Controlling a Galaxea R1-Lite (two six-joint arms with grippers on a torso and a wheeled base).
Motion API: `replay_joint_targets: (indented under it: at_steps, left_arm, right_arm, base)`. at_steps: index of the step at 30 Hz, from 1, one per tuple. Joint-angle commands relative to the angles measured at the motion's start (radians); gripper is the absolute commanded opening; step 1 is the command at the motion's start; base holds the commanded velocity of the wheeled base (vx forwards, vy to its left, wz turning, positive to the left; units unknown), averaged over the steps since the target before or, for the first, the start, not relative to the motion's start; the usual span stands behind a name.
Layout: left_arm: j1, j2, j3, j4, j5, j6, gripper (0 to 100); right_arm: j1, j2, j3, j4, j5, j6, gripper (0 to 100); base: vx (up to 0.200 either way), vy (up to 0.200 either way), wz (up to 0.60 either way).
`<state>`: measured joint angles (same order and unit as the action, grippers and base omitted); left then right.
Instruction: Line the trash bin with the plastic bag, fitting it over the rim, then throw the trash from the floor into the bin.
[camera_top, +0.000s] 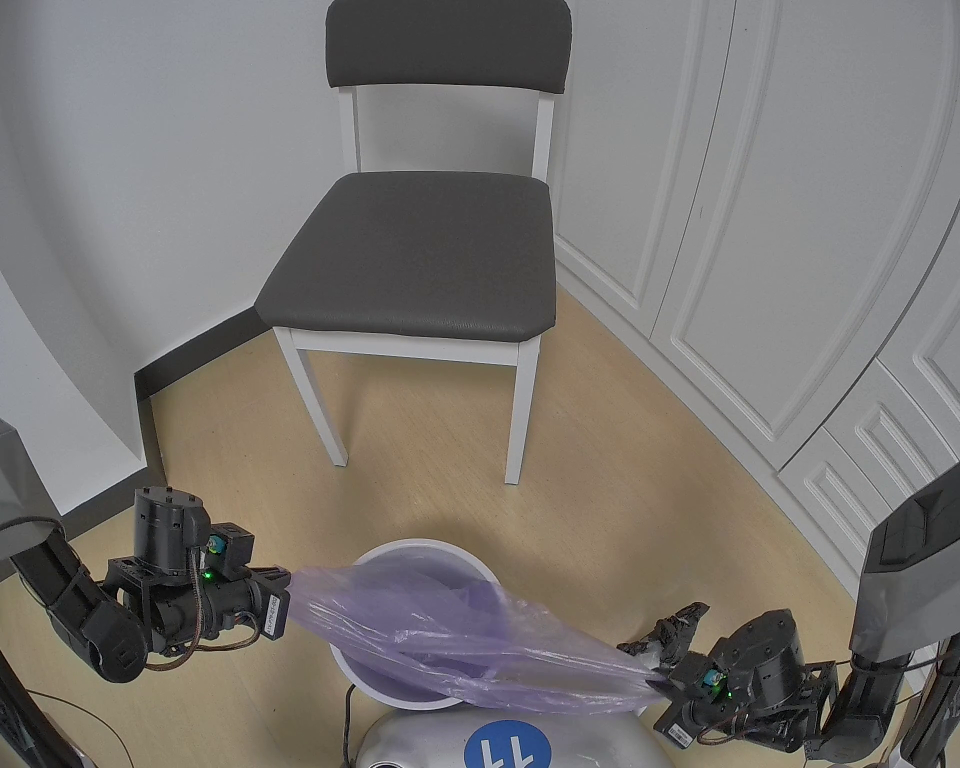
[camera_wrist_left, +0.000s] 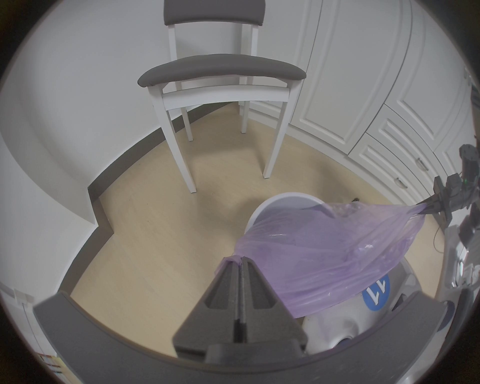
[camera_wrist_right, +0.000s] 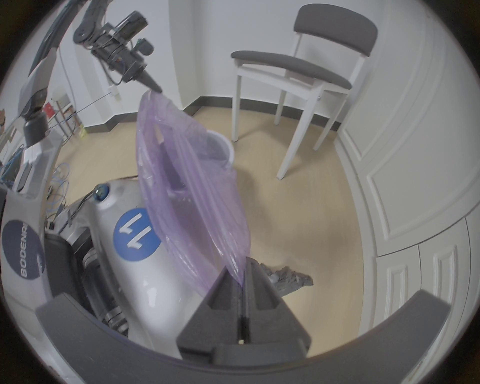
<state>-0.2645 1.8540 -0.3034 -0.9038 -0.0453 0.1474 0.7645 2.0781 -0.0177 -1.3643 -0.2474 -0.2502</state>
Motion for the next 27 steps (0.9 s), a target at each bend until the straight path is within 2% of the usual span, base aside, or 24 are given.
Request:
replay_joint_targets:
  at_steps: [1,7,15,17,19,23,27]
  left_arm:
    - [0.022,-0.042,0.03,0.003,-0.002,0.049,0]
    - [0.057,-0.182,0.032,0.051,-0.022,0.063,0]
    - [0.073,-0.371,-0.002,0.252,-0.07,0.07,0]
    - [0.073,-0.406,-0.014,0.344,-0.088,0.109,0]
    - [0.074,-0.409,-0.016,0.372,-0.099,0.133,0]
    - [0.091,-0.404,-0.013,0.382,-0.105,0.158,0]
    - [0.103,-0.372,-0.011,0.407,-0.11,0.184,0]
  right_arm:
    - [0.076,-0.036,0.015,0.059,0.022,0.011,0]
    - [0.133,-0.096,0.015,0.074,0.04,0.052,0]
    - [0.223,-0.202,0.012,0.168,0.08,0.103,0]
    - [0.234,-0.182,0.002,0.183,0.086,0.123,0]
    - [0.236,-0.144,-0.002,0.182,0.094,0.141,0]
    - [0.263,-0.058,-0.022,0.174,0.129,0.195,0]
    - [0.269,0.028,-0.058,0.168,0.134,0.252,0]
  base:
    - [0.0,0.0,0.0]
    - [0.0,0.0,0.0]
    - [0.0,0.0,0.0]
    - [0.0,0.0,0.0]
    - [0.0,0.0,0.0]
    - [0.0,0.0,0.0]
    - [0.0,0.0,0.0]
